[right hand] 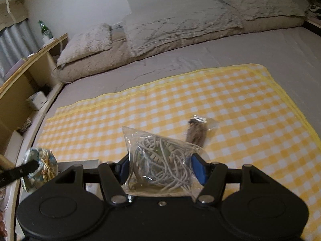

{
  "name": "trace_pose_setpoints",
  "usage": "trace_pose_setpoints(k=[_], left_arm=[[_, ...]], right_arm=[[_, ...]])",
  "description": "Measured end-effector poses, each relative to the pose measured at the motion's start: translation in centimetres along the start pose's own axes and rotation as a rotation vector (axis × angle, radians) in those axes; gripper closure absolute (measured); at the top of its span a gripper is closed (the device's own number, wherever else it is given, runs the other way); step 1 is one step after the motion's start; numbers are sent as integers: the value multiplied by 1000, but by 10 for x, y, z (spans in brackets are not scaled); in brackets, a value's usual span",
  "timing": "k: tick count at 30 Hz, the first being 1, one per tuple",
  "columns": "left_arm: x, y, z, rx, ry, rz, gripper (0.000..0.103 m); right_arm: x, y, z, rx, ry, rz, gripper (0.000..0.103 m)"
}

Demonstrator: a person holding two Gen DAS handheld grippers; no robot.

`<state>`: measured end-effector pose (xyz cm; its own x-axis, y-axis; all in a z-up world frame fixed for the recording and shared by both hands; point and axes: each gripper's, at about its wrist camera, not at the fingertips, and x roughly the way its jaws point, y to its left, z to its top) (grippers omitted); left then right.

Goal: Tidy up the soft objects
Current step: 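Carry the brocade pouch and white-cord bag over the white box with both grippers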

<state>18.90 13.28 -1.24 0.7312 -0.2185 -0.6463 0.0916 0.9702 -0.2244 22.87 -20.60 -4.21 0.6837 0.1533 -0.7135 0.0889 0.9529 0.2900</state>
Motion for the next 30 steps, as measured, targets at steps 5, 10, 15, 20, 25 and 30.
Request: trace_pose_setpoints(k=[5, 10, 15, 20, 25, 30], left_arm=[[-14, 37, -21, -8, 30, 54, 64], [-26, 70, -39, -30, 57, 103, 64], [-31, 94, -54, -15, 99, 140, 64], [-29, 116, -70, 25, 150, 186, 64], [-29, 141, -80, 31, 174, 232, 64], [-24, 155, -82, 51, 175, 247, 64]], right_arm=[[-1, 26, -8, -37, 10, 51, 39], [3, 57, -18, -86, 34, 99, 39], [9, 91, -29, -135, 71, 160, 39], [18, 128, -46, -192, 117, 200, 39], [30, 165, -67, -233, 168, 237, 39], [44, 198, -89, -257, 221, 264, 39]])
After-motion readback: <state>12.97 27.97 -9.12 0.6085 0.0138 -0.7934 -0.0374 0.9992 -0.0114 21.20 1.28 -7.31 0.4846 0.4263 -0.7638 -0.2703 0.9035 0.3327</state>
